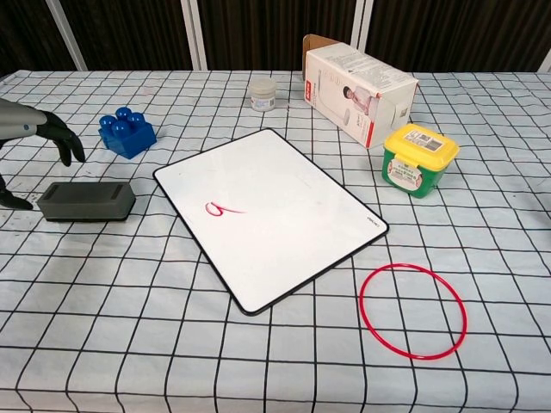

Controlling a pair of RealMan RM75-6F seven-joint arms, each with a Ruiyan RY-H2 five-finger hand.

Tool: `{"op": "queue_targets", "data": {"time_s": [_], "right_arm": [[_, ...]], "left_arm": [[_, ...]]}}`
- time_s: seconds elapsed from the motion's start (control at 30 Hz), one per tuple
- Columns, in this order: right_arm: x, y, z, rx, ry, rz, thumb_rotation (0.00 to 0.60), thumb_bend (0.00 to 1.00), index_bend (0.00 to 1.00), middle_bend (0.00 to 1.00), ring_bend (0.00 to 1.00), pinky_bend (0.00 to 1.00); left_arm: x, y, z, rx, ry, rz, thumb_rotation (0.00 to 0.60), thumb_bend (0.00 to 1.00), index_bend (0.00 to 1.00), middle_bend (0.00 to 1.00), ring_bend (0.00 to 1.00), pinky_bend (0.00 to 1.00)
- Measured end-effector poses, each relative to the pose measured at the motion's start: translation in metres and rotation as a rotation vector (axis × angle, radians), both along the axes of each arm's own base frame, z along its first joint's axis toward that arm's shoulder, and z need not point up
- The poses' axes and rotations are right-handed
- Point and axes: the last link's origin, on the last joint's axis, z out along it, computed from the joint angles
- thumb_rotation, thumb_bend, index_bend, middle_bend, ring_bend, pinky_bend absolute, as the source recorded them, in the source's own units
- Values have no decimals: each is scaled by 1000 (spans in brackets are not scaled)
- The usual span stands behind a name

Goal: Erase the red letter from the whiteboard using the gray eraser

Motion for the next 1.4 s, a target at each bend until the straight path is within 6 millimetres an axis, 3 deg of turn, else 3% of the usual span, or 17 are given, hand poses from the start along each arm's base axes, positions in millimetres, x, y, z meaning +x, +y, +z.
{"op": "queue_targets", "data": {"time_s": [0.77,1.4], "right_arm": [[0,0,1,-2,-1,-1,600,46,76,77,193,206],[-1,0,1,3,-6,-4,600,46,77,76,193,206]], "left_arm": [[14,7,-33,-24,50,-92,600,161,305,321,0,0],[15,6,-46,-43,65,-92,600,189,384,395,0,0]]}}
